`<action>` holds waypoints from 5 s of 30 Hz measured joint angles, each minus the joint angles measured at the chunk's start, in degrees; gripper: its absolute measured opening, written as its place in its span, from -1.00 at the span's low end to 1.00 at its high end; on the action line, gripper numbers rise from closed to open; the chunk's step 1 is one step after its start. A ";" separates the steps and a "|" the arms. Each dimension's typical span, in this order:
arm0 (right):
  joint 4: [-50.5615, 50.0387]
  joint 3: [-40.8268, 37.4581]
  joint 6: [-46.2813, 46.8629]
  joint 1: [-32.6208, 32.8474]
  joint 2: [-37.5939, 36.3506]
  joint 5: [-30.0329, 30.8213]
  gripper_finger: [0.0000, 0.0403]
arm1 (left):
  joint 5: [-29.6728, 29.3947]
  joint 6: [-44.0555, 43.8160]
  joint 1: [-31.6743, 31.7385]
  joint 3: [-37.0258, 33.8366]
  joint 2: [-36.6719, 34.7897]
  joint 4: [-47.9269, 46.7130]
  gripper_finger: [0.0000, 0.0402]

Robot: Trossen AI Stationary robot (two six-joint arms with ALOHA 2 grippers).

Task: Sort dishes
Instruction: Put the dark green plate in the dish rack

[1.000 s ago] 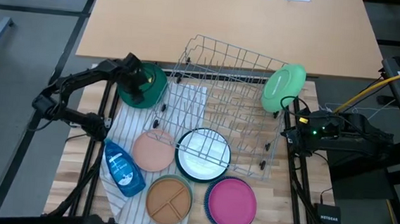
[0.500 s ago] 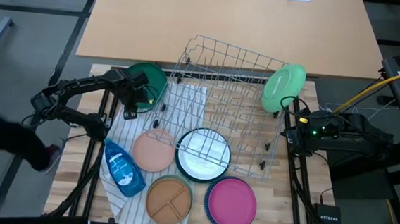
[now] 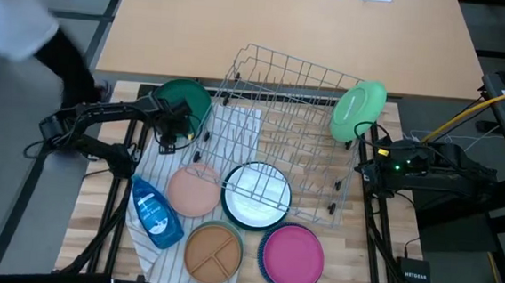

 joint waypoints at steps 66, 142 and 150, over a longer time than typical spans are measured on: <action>24.29 0.02 -17.71 0.00 -0.01 2.57 -0.22 | 4.01 -32.86 -4.12 7.57 -36.50 32.57 -1.00; 128.87 0.02 -31.98 -0.02 41.87 -14.84 -0.22 | 32.79 -42.84 -38.27 26.50 17.27 131.03 -1.00; 130.36 0.02 -32.24 0.00 41.94 -16.61 -0.22 | 32.61 -42.77 -38.31 26.50 17.27 128.58 -1.00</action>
